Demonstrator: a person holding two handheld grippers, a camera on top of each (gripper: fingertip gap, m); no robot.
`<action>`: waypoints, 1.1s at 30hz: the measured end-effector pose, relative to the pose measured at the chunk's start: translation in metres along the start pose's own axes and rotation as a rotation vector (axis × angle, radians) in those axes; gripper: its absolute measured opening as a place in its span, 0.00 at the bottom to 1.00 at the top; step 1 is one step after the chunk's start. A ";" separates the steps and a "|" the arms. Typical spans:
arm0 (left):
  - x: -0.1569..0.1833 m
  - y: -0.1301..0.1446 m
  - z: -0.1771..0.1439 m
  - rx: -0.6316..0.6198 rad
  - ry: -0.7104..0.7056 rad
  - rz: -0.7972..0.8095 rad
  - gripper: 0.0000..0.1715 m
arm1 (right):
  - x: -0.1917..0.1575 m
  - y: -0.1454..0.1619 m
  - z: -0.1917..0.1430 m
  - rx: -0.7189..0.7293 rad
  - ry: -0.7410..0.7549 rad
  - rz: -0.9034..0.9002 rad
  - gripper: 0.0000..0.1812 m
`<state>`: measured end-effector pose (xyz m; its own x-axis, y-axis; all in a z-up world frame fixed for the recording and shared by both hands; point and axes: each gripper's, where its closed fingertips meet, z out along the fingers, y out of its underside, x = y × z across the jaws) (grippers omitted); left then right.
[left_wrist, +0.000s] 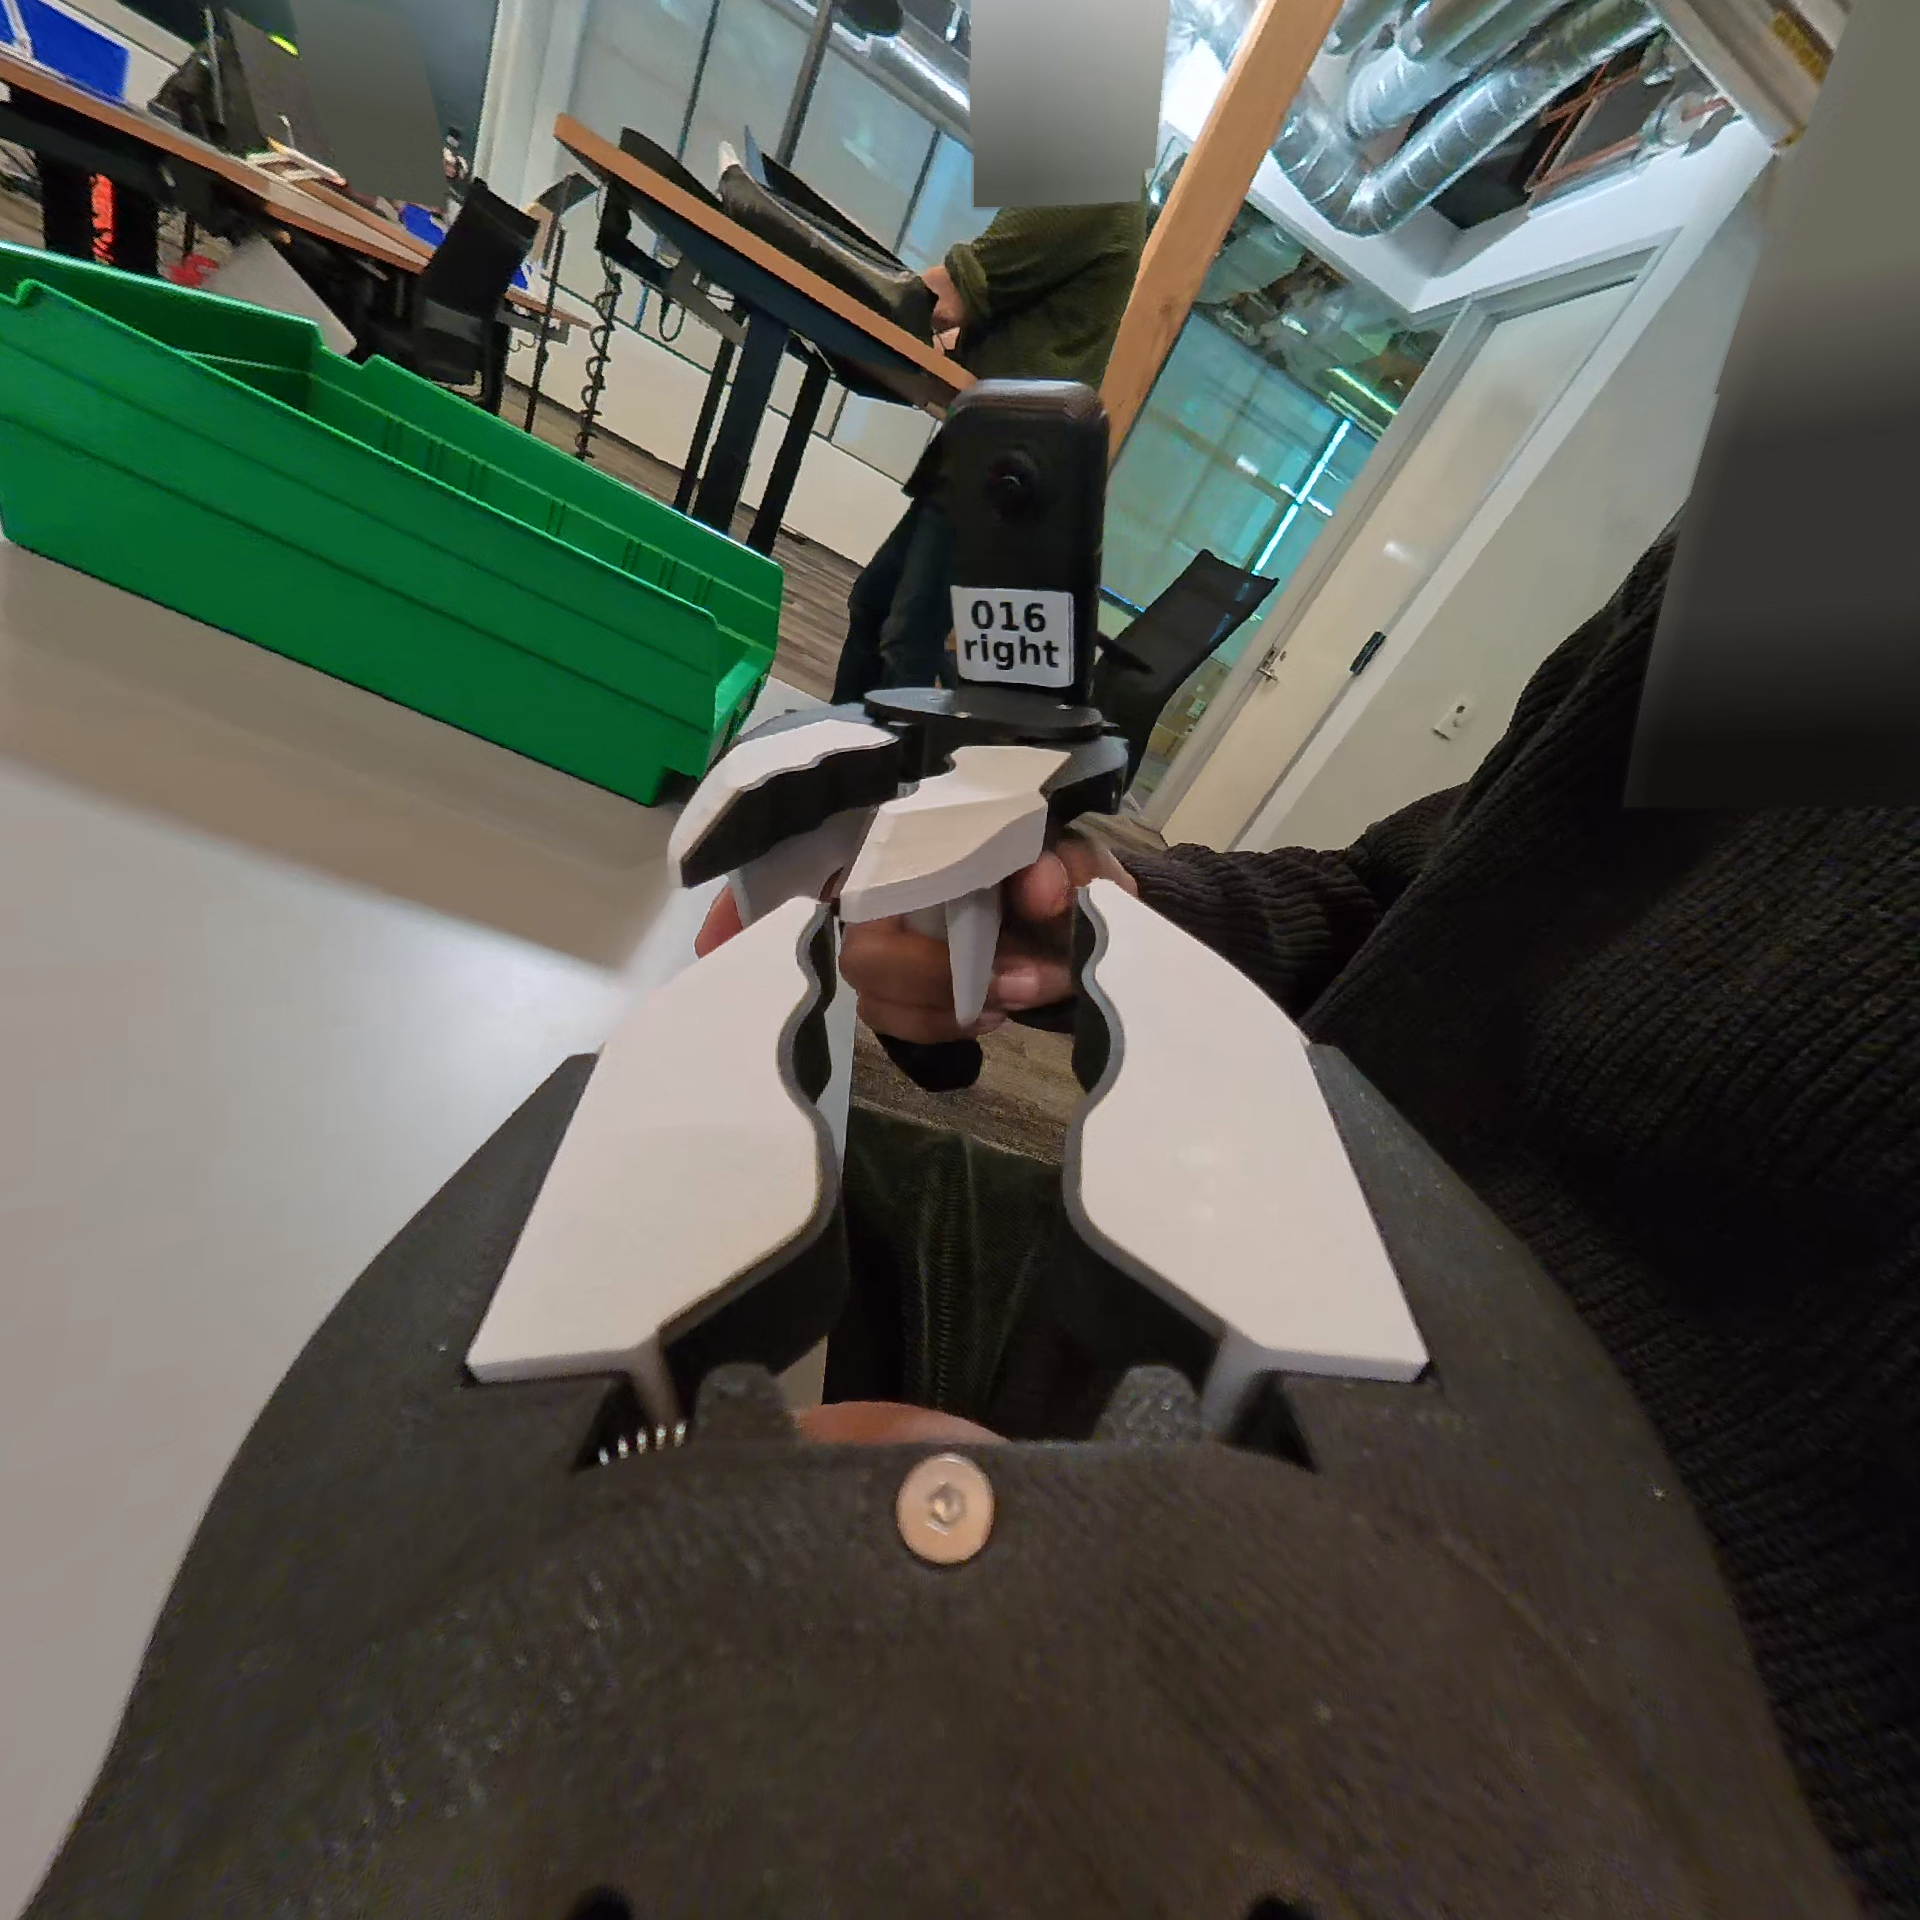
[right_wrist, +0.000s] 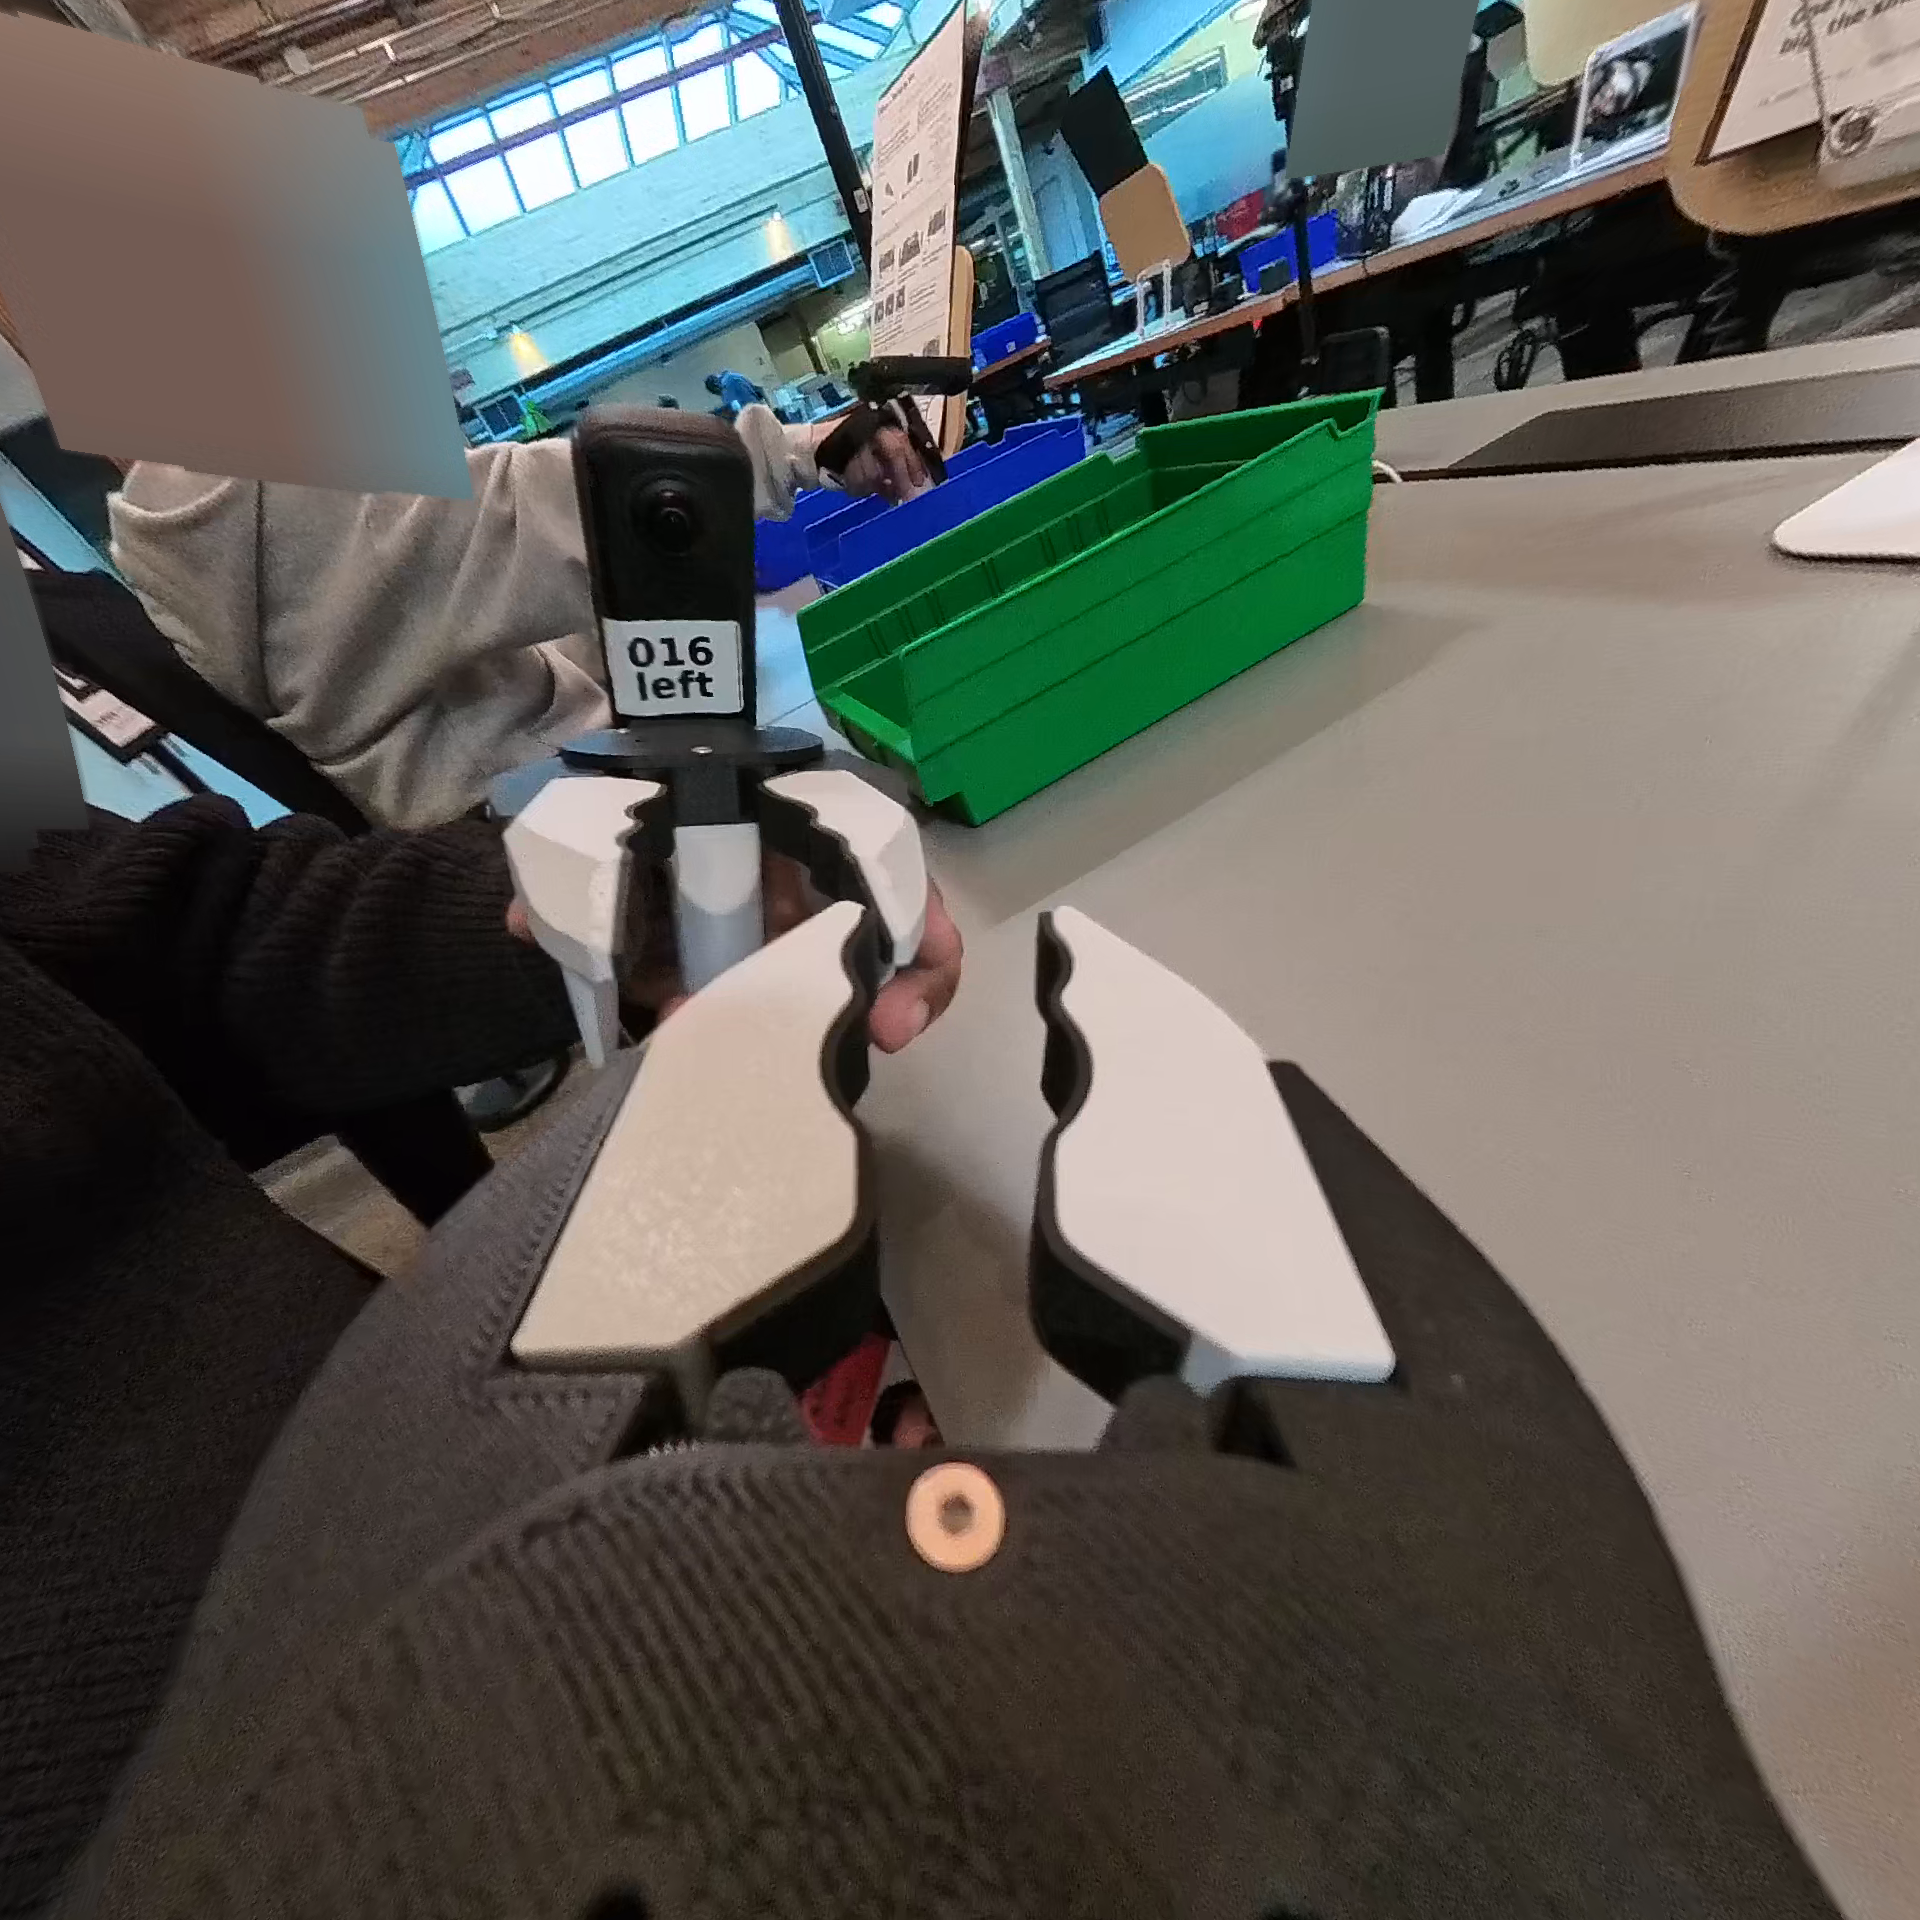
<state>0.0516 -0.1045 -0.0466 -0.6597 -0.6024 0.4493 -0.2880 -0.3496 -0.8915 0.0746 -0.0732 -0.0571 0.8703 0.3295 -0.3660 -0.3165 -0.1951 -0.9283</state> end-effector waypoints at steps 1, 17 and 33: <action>0.000 -0.001 0.000 0.003 0.002 0.000 0.26 | 0.000 0.000 0.000 0.002 -0.005 0.016 0.17; -0.005 -0.013 -0.006 0.077 -0.005 -0.058 0.25 | 0.008 -0.014 -0.008 0.080 0.005 0.061 0.13; -0.020 -0.033 -0.020 0.219 0.014 -0.261 0.24 | 0.010 -0.019 -0.009 0.136 -0.108 0.298 0.19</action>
<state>0.0607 -0.0663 -0.0273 -0.5930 -0.4630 0.6588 -0.2935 -0.6376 -0.7123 0.0927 -0.0749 -0.0426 0.6898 0.3737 -0.6201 -0.6043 -0.1746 -0.7774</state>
